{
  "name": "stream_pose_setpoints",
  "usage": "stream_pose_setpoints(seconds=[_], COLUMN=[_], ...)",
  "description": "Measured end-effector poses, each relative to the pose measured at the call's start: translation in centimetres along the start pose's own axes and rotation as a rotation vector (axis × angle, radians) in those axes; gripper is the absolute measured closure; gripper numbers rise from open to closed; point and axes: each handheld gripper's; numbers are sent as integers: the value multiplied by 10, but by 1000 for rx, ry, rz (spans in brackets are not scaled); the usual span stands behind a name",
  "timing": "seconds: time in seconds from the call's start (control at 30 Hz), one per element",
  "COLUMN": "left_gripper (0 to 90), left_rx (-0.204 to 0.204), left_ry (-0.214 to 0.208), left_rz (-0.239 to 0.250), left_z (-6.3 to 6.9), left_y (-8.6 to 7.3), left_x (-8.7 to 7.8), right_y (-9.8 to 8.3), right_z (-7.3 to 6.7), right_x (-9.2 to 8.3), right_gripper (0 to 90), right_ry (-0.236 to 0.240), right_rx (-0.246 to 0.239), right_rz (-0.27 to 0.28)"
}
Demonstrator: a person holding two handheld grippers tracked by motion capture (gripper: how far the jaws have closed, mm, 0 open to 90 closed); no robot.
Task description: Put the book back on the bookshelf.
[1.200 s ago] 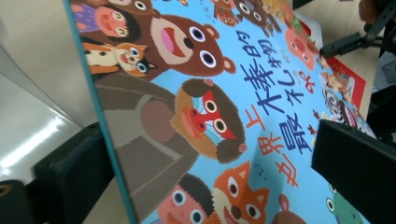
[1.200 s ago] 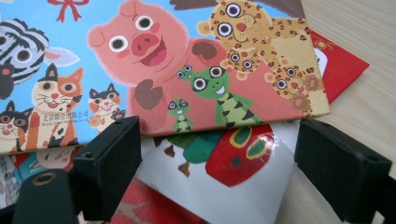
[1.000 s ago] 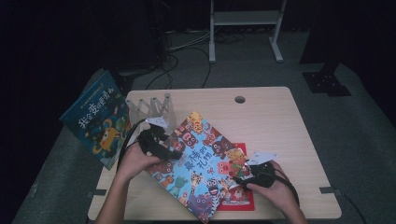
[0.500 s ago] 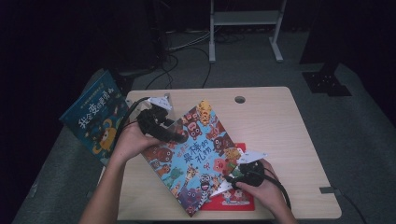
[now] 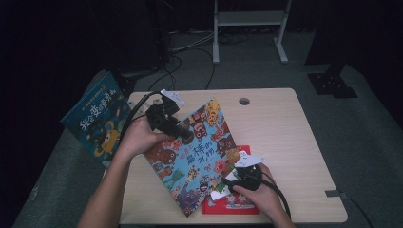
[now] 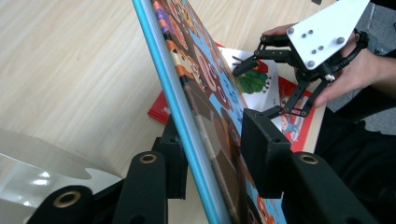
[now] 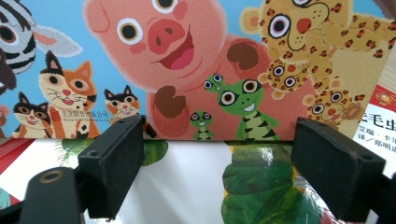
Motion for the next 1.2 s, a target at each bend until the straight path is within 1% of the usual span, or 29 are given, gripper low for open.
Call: stream_pose_setpoints(seconds=[0.1,0.13,0.17,0.2,0.23,0.3,0.37,0.43,0.47,0.53,0.57,0.6,0.63,0.67,0.73,0.77,0.87,0.93,1.03,1.2], left_gripper=[650,660,672,693,711,734,761,784,796,804,804,804,804,804,805,805,805,805,806,806], left_rx=[-8,-6,-6,-7,-4,5,8,11,16,35,28,25,24,25,41,47,56,59,57,49], left_ry=[-18,-22,-39,-47,-55,-51,-47,-43,-42,-30,-15,-12,-7,-6,0,4,28,42,51,61], left_rz=[-23,-25,-28,-27,-25,-32,-42,-47,-46,-52,-61,-66,-74,-79,-110,-130,-164,-181,-185,-215], left_z=[-1,-1,-2,-2,-1,1,3,5,6,10,12,12,12,12,13,15,20,21,22,22], left_y=[5,6,9,10,12,15,18,20,20,21,22,22,23,24,27,29,32,34,35,36], left_x=[-3,-4,-7,-8,-10,-15,-19,-23,-24,-26,-26,-26,-26,-26,-27,-28,-30,-31,-32,-36], right_y=[0,0,0,0,0,-1,-4,-7,-10,-15,-17,-21,-24,-27,-32,-34,-40,-43,-47,-52], right_z=[0,1,2,4,6,13,23,35,43,58,64,74,81,91,106,113,131,139,149,157], right_x=[0,0,-1,-3,-3,-6,-12,-20,-24,-32,-34,-38,-40,-43,-48,-50,-54,-54,-52,-44], right_gripper=[166,189,211,223,223,225,226,226,226,226,226,226,226,225,225,225,225,223,220,211], right_ry=[4,9,8,13,15,6,-10,-28,-37,-65,-78,-94,-106,-126,-155,-168,-203,-229,-242,-266], right_rx=[-2,-7,-15,-20,-13,-10,3,28,56,85,97,126,139,161,187,202,243,254,287,297], right_rz=[-1,4,7,9,10,15,27,40,54,72,78,83,83,83,71,69,60,47,42,-9])
Point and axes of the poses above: each handheld gripper's, and its own axes: x roughly forward along the jaws, y roughly out of its top, z roughly to its right, and after that the axes turned 5 degrees about -z, right-handed
